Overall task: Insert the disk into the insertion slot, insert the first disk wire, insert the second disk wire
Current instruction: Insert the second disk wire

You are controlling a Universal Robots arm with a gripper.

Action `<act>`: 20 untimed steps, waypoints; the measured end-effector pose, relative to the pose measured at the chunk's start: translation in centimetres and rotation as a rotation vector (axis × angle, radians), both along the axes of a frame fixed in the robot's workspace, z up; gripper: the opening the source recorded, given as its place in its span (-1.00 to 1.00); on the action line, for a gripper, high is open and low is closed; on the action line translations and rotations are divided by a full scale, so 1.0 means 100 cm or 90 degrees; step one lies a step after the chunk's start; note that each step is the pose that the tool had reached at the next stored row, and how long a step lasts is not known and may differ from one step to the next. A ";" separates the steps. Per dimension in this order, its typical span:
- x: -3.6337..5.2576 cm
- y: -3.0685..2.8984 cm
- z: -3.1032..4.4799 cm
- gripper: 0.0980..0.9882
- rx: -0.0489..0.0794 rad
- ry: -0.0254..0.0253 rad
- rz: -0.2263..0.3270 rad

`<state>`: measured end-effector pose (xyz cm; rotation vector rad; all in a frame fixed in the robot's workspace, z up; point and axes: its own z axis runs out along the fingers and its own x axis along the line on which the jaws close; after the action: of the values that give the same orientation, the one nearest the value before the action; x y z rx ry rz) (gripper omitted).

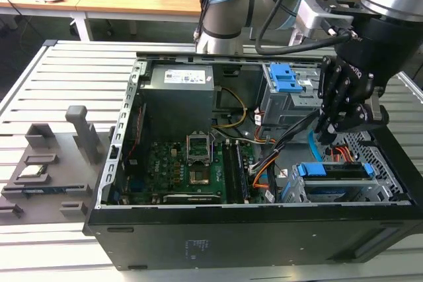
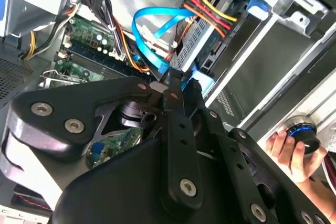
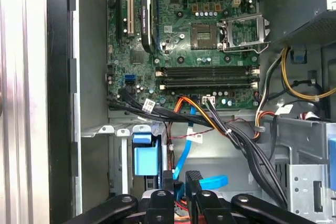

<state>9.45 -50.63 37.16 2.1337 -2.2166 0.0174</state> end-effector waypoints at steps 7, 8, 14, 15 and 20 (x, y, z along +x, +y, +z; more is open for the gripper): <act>-0.0003 0.0000 -0.0003 -0.87 -0.001 0.0000 0.001; -0.0003 0.0000 -0.0003 -0.87 -0.002 0.0000 0.001; 0.0000 -0.0173 -0.0026 -0.87 -0.001 0.0000 0.001; 0.0011 -0.0177 -0.0044 -0.87 -0.002 0.0000 0.001; 0.0150 -0.0178 -0.0166 -0.87 -0.003 0.0001 0.001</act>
<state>10.95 -52.40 35.50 2.1333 -2.2130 0.0219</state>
